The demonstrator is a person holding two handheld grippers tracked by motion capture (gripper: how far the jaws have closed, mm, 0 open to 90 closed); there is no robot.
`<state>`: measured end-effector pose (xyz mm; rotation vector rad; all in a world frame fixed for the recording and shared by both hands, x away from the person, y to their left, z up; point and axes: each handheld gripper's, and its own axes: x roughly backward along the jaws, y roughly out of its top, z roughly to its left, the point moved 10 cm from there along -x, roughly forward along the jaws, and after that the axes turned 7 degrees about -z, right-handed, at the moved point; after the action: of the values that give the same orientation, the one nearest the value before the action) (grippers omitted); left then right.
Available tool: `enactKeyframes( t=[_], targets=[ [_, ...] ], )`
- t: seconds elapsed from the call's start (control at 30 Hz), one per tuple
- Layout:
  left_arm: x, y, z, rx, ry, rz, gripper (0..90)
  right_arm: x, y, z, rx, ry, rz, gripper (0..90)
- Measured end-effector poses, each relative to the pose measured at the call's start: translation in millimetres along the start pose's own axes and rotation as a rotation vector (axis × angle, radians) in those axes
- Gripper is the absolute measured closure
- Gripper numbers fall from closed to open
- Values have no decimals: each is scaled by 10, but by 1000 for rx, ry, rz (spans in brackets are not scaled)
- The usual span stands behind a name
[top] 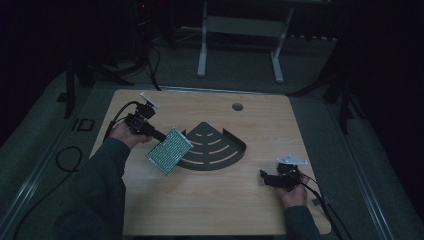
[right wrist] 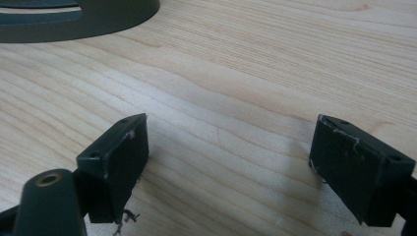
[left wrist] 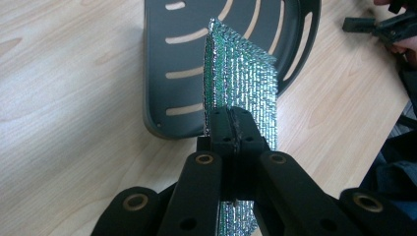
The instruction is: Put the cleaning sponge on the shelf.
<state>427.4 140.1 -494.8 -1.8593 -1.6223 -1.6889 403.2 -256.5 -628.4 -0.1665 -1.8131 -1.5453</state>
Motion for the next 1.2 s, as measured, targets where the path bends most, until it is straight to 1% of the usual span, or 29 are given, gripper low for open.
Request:
enactKeyframes(
  t=[0.3,0.47,0.53,0.63,0.87,0.93,1.2],
  targets=[
    [-43,154,-30,-5,-3,-13,900,0,0,0,0,1,0,143],
    [-91,243,-37,-11,2,-9,900,0,0,0,1,2,0,143],
    [-107,282,-51,-19,-1,-10,900,0,0,0,1,2,0,143],
    [-125,333,-64,-13,-10,-20,900,0,0,0,1,2,0,143],
    [-211,391,-21,-10,-13,-14,900,0,0,0,1,2,0,143],
    [-241,405,-4,-3,-10,-13,900,0,0,0,1,2,0,143],
    [-332,461,47,-10,-3,-9,900,0,0,0,1,2,0,143]
  ],
)
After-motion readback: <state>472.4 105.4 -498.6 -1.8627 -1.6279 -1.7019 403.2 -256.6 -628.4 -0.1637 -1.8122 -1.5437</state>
